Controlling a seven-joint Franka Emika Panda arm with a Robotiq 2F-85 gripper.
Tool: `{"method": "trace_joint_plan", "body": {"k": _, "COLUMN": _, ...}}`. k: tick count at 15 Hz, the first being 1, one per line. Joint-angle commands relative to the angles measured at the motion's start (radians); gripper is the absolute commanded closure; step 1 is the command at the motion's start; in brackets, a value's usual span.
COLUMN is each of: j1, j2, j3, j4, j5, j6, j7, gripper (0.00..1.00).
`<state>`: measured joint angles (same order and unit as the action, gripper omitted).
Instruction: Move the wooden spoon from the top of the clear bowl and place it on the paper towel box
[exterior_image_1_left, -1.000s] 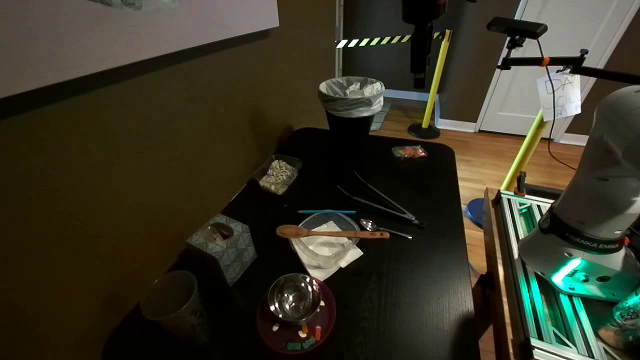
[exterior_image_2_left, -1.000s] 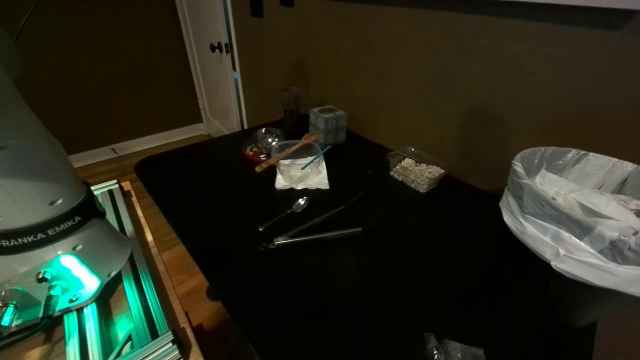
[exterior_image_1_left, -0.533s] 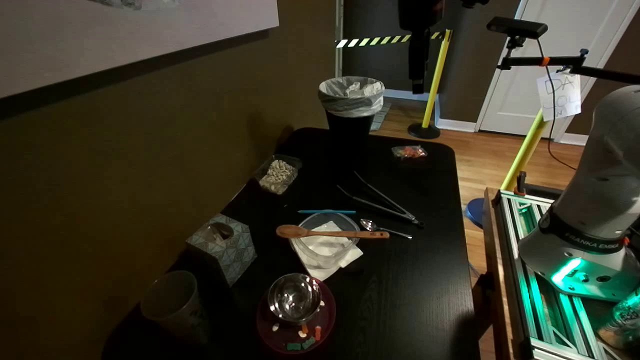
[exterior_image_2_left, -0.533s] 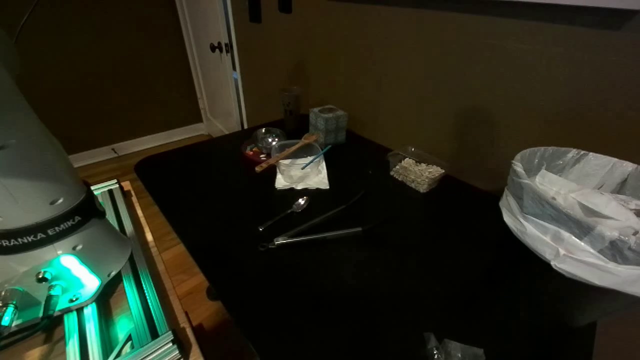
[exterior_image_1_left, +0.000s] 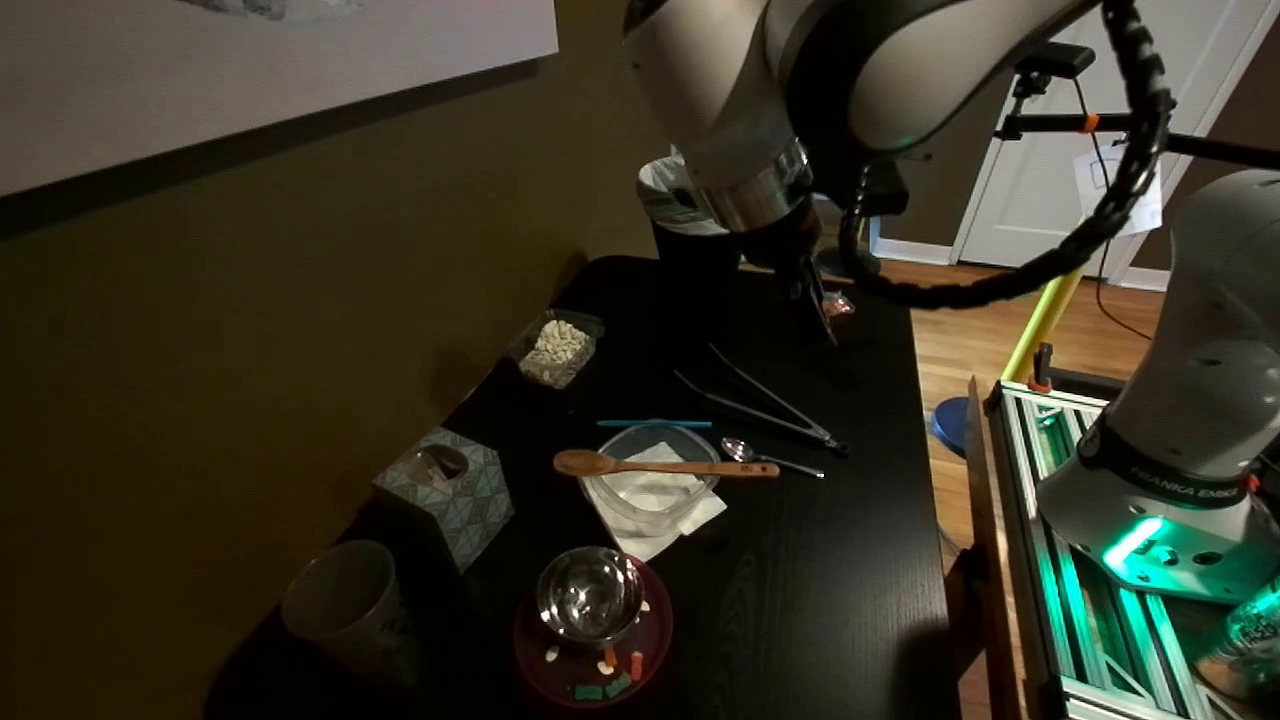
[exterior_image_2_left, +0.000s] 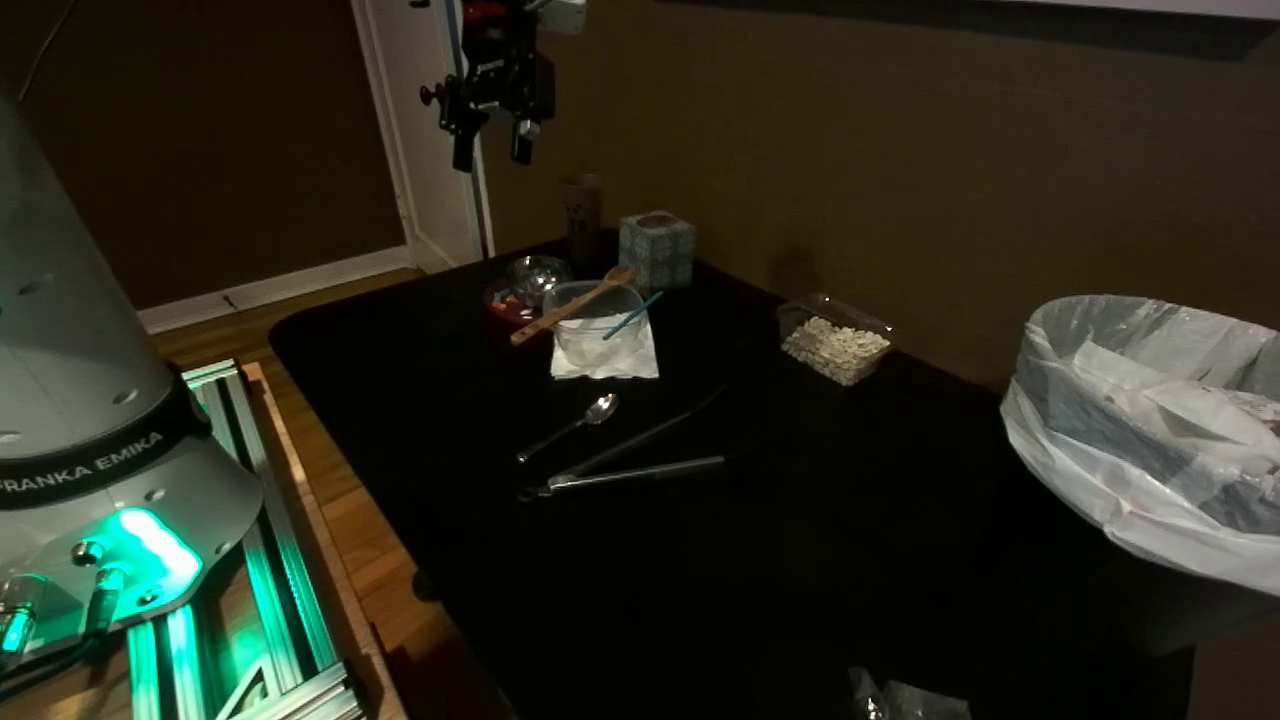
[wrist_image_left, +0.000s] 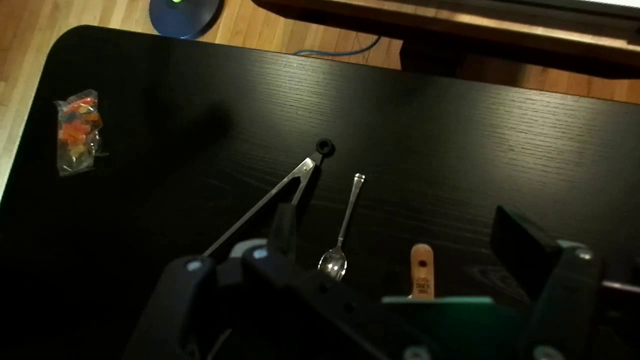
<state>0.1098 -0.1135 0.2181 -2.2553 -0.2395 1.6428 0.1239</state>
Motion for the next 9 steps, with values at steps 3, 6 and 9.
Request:
{"method": "trace_joint_plan", "body": {"k": 3, "j1": 0.017, "j2": -0.002, "j3": -0.027, "j4": 0.009, "j5": -0.001, "j6": -0.002, "j7": 0.003, "gripper": 0.0}}
{"method": "trace_joint_plan", "body": {"k": 6, "j1": 0.018, "j2": -0.05, "j3": -0.037, "j4": -0.03, "j5": -0.013, "j6": 0.093, "j7": -0.051, "gripper": 0.0}}
{"method": "trace_joint_plan", "body": {"k": 9, "j1": 0.016, "j2": -0.071, "j3": -0.052, "j4": -0.087, "j5": -0.029, "j6": 0.292, "j7": -0.148, "gripper": 0.0}}
